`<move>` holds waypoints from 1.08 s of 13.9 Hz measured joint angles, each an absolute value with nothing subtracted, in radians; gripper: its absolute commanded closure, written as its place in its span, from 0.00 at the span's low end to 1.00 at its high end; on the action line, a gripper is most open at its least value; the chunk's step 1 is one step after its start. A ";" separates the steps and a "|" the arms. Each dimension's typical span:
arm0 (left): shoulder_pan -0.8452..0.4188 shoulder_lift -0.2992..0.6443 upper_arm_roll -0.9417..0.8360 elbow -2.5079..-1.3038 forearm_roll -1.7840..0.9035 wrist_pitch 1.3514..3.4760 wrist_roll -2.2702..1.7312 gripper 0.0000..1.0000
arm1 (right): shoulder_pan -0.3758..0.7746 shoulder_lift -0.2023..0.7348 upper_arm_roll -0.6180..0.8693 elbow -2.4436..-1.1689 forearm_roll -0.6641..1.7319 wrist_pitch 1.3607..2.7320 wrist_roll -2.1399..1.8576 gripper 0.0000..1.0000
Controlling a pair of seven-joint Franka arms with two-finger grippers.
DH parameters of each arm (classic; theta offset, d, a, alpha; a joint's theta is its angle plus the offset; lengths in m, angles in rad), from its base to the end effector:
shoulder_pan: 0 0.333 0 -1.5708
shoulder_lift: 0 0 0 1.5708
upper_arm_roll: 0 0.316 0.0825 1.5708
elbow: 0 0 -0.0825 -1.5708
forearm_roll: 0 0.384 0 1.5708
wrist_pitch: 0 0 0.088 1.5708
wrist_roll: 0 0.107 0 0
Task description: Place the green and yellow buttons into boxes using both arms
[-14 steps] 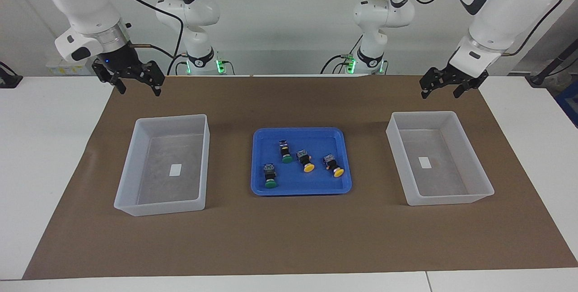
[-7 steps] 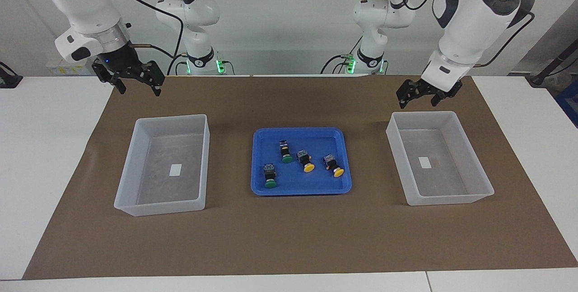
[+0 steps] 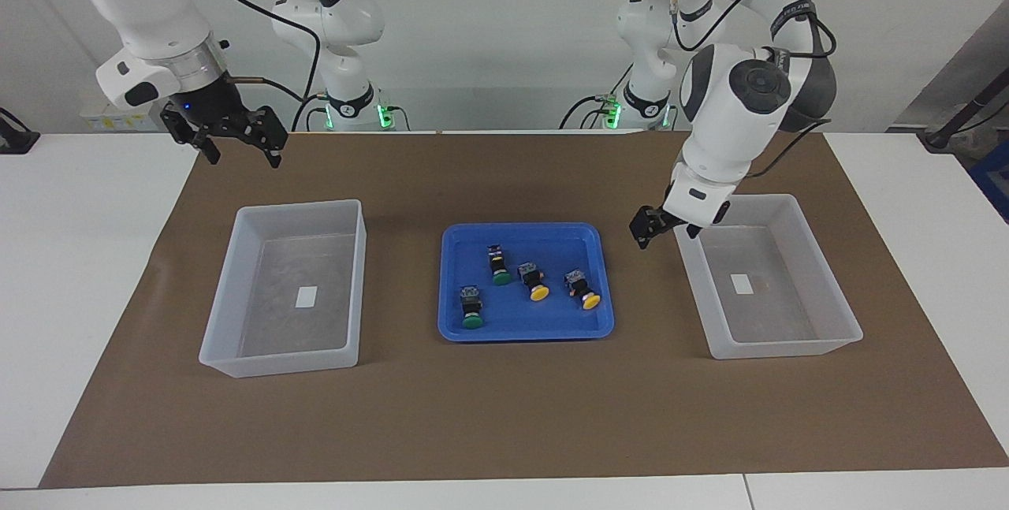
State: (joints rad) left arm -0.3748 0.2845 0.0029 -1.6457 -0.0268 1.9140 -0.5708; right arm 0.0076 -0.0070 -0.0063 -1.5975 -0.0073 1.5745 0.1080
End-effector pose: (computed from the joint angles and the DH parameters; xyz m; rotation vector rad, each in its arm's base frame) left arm 0.5979 -0.2355 0.4469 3.1101 0.3246 -0.0398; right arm 0.5521 -0.0001 0.6161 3.1289 -0.1670 -0.0244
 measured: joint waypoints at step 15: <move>-0.495 0.431 0.003 -1.765 -0.027 2.198 -0.826 0.00 | 0.009 -0.007 -0.006 -1.598 -0.007 1.574 0.108 0.00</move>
